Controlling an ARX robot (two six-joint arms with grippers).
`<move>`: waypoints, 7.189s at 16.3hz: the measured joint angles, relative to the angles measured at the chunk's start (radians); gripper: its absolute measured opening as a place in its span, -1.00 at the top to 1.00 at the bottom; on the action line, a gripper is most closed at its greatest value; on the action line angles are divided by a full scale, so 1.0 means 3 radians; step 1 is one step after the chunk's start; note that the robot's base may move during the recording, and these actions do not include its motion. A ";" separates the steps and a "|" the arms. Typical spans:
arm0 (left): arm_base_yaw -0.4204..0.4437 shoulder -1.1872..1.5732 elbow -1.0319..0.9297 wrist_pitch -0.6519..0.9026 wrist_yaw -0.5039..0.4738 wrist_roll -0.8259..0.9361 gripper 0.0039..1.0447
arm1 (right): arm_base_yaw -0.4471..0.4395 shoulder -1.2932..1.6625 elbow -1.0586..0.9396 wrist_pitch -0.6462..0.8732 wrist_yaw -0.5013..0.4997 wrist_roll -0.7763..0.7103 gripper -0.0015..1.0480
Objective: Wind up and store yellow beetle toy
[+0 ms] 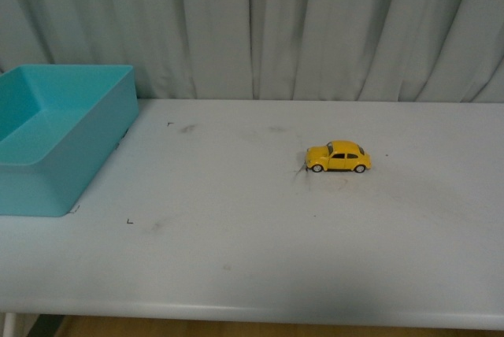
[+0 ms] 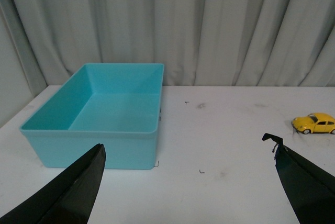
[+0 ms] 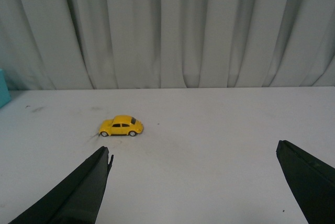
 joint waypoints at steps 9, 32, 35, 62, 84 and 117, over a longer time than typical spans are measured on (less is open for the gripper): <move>0.0000 -0.0001 0.0000 0.0006 -0.0001 0.0000 -0.88 | 0.0000 0.0000 0.0001 0.0001 0.0001 0.0000 -0.87; 0.0000 -0.0001 0.0000 0.0004 -0.0001 0.0000 -0.88 | 0.0000 0.0000 0.0000 0.0003 0.0001 0.0000 -0.87; 0.0000 -0.0001 0.0000 0.0005 -0.0001 0.0000 -0.88 | 0.0000 0.0000 0.0001 0.0004 0.0001 0.0000 -0.87; -0.0001 -0.0001 0.0000 0.0005 0.0000 0.0000 -0.88 | -0.0113 0.6448 0.3195 0.0787 -0.3161 -0.2472 -0.87; -0.0001 -0.0001 0.0000 0.0005 -0.0001 0.0000 -0.88 | 0.0261 0.7518 0.4178 -0.1322 -0.2459 -0.5055 -0.59; -0.0001 -0.0001 0.0000 0.0005 -0.0001 0.0000 -0.88 | -0.0819 0.7408 0.3694 -0.1714 -0.2725 -0.5770 0.20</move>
